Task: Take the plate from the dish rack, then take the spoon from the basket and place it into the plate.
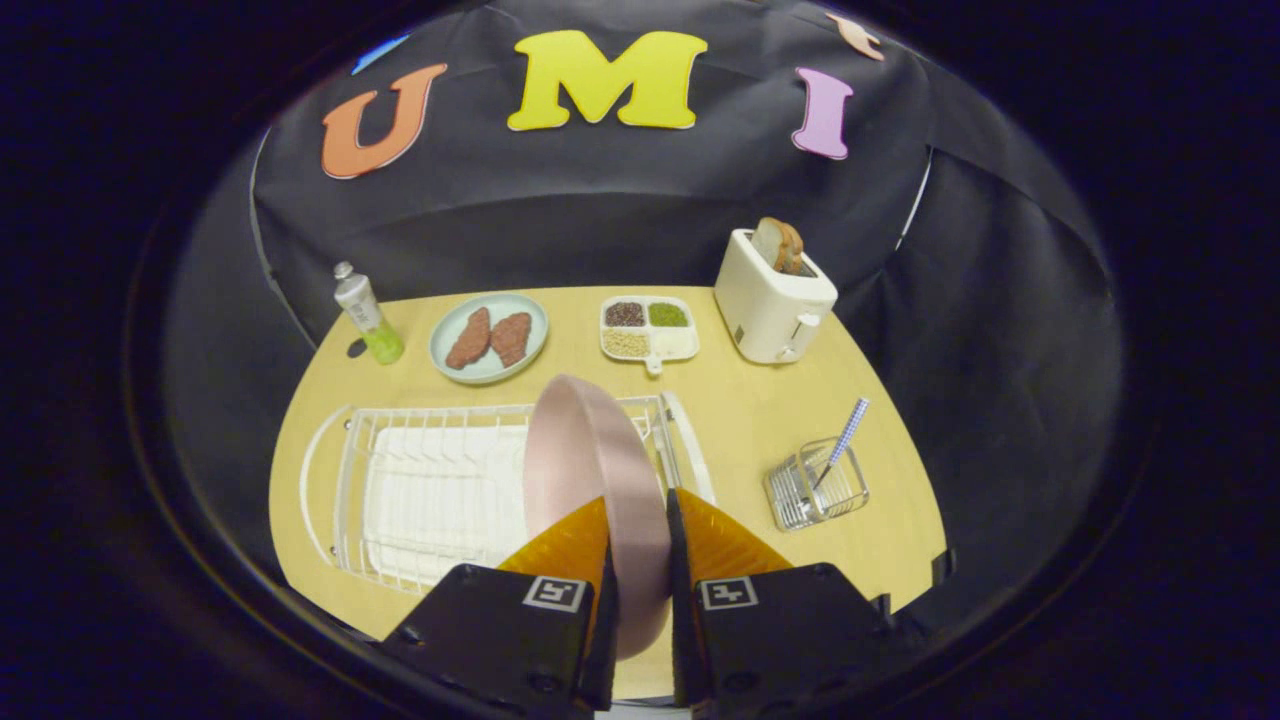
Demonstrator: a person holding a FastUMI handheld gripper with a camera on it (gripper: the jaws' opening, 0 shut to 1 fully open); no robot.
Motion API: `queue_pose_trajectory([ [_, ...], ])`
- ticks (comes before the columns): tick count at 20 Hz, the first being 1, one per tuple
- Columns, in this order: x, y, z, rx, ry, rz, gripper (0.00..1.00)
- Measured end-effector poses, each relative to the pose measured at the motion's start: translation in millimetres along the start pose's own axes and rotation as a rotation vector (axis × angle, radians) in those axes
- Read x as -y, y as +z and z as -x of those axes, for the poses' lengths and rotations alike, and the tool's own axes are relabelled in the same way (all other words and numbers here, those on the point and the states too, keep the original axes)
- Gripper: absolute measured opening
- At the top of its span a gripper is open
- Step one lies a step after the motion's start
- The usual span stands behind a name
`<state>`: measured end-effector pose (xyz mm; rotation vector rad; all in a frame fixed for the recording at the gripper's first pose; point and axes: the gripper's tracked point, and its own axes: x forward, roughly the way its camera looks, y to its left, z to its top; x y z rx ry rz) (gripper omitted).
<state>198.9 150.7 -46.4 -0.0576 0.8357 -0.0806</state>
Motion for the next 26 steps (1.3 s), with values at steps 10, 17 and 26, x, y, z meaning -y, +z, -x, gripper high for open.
queue_pose_trajectory([
  [10,20.4,-166.3,6.7,-0.063,0.288,-0.155,0.28],
  [17,37.0,-210.2,-40.3,-0.127,0.288,-0.183,0.30],
  [26,53.2,-229.0,-74.8,-0.147,0.334,-0.203,0.42],
])
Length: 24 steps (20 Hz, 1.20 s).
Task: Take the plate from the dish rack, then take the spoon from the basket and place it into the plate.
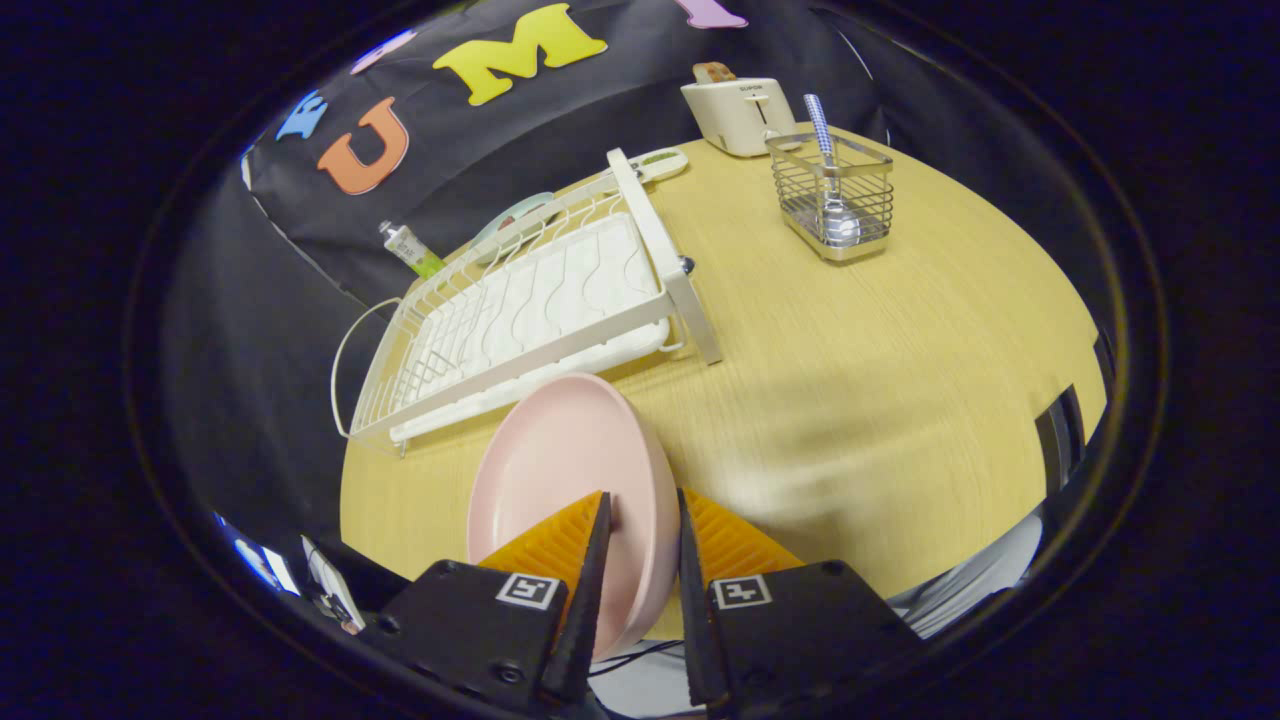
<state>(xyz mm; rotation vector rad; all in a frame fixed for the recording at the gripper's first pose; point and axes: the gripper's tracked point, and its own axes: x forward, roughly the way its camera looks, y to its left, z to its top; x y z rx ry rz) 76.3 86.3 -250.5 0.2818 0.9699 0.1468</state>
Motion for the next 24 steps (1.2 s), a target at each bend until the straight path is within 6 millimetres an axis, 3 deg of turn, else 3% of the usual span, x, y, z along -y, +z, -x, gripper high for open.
queue_pose_trajectory([
  [2,5.3,9.5,2.7,0.044,-0.006,0.019,0.41],
  [4,9.3,25.1,7.2,0.126,-0.007,0.024,0.53],
  [6,15.3,45.3,18.1,0.240,-0.034,0.087,0.76],
  [7,20.6,57.6,25.6,0.308,-0.067,0.123,0.80],
  [13,34.8,107.9,50.3,0.526,-0.097,0.230,0.80],
  [18,88.1,174.8,53.2,0.656,-0.145,0.183,0.80],
  [19,98.7,191.5,50.1,0.681,-0.152,0.188,0.98],
  [21,122.5,219.1,44.4,0.697,-0.202,0.197,1.00],
  [24,136.8,259.3,37.5,0.723,-0.236,0.244,1.00],
])
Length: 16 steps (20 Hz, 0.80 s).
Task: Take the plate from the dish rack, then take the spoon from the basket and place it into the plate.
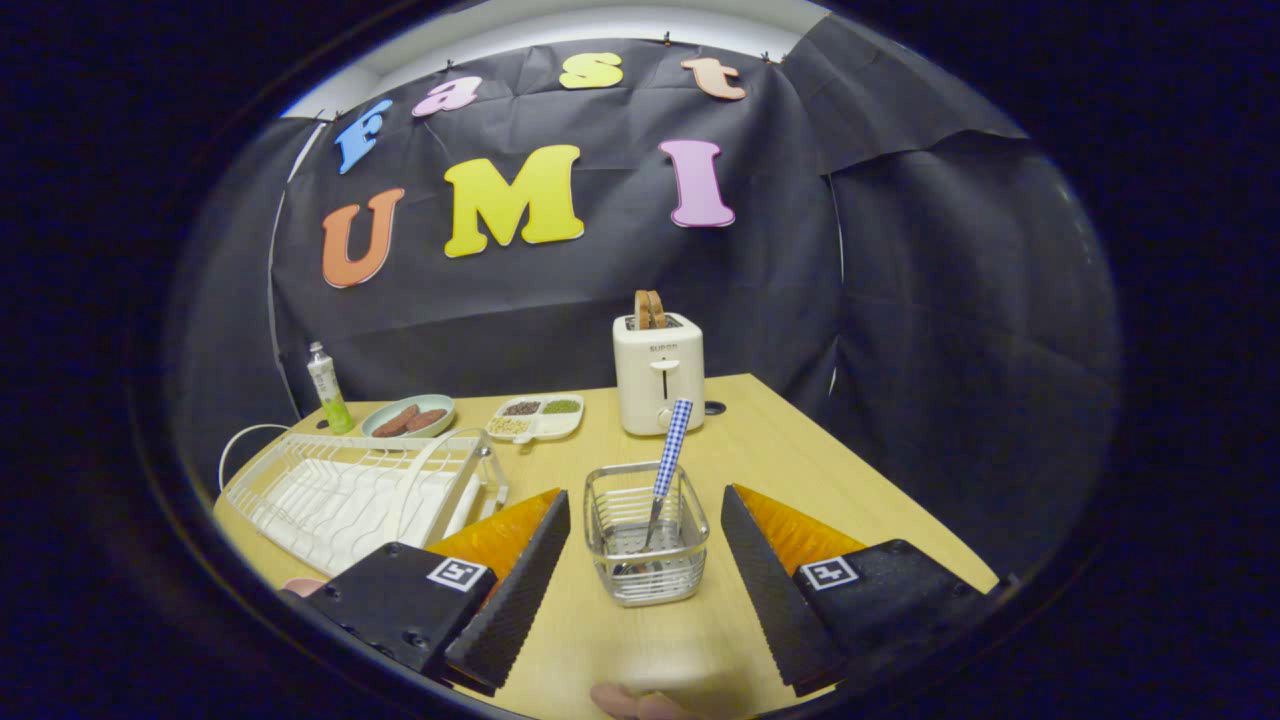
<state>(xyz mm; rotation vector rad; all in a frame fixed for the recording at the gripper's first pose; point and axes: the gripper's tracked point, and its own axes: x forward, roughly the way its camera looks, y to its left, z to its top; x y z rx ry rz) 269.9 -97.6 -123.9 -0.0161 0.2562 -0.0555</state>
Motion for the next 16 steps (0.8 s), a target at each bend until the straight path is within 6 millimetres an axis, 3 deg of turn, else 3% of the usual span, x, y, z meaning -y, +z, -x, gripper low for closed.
queue_pose_trajectory([
  [2,8.6,14.0,-23.0,0.021,-0.018,0.005,1.00],
  [3,1.4,17.0,-32.4,0.016,0.029,-0.007,1.00],
  [5,-11.0,9.4,-52.7,-0.046,0.103,-0.006,0.99],
  [7,-0.5,9.0,-70.9,-0.046,0.051,0.015,0.99],
  [11,-10.0,6.7,-79.3,-0.092,0.092,-0.051,0.94],
  [13,-10.0,7.6,-85.6,-0.128,0.102,-0.110,0.85],
  [15,1.3,14.6,-90.0,-0.111,0.051,-0.135,0.53],
  [16,-2.9,16.5,-93.7,-0.112,0.075,-0.153,0.36],
])
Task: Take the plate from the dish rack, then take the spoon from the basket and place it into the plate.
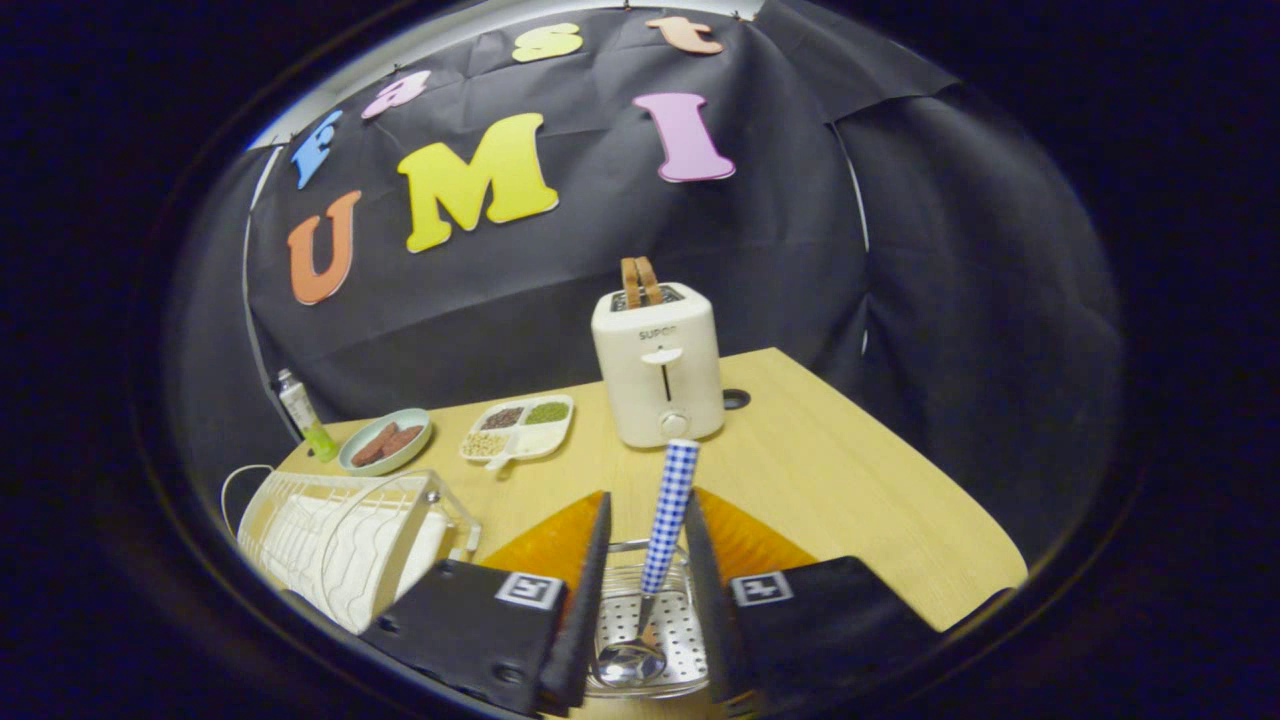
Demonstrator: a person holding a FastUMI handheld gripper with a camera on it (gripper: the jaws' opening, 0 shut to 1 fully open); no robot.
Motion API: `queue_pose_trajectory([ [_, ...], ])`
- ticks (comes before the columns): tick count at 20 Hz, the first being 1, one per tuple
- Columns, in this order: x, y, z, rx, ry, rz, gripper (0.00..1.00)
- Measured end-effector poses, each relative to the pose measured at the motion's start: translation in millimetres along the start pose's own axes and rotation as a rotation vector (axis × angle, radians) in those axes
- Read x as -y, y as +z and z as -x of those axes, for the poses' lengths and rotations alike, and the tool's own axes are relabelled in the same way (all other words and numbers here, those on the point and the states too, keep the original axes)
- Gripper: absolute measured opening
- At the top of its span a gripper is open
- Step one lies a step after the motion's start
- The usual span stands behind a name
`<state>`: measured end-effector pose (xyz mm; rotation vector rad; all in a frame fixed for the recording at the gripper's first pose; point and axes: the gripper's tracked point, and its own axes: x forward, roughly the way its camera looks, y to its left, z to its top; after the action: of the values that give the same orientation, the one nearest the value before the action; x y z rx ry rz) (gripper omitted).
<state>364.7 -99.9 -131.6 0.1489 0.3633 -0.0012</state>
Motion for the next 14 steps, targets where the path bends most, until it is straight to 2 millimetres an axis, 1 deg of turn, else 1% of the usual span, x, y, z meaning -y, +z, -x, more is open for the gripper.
queue_pose_trajectory([
  [1,-7.7,-0.8,11.8,0.013,0.031,-0.021,0.20],
  [3,-0.5,12.8,19.5,0.076,0.002,-0.025,0.14],
  [6,1.5,34.2,41.0,0.167,-0.029,-0.011,0.13],
  [8,1.8,56.9,63.3,0.250,-0.056,0.032,0.13],
  [11,-13.4,87.6,105.7,0.342,-0.052,0.073,0.13],
  [12,-23.0,96.4,122.5,0.371,-0.037,0.085,0.13],
  [14,-45.4,105.2,157.5,0.414,-0.012,0.116,0.13],
])
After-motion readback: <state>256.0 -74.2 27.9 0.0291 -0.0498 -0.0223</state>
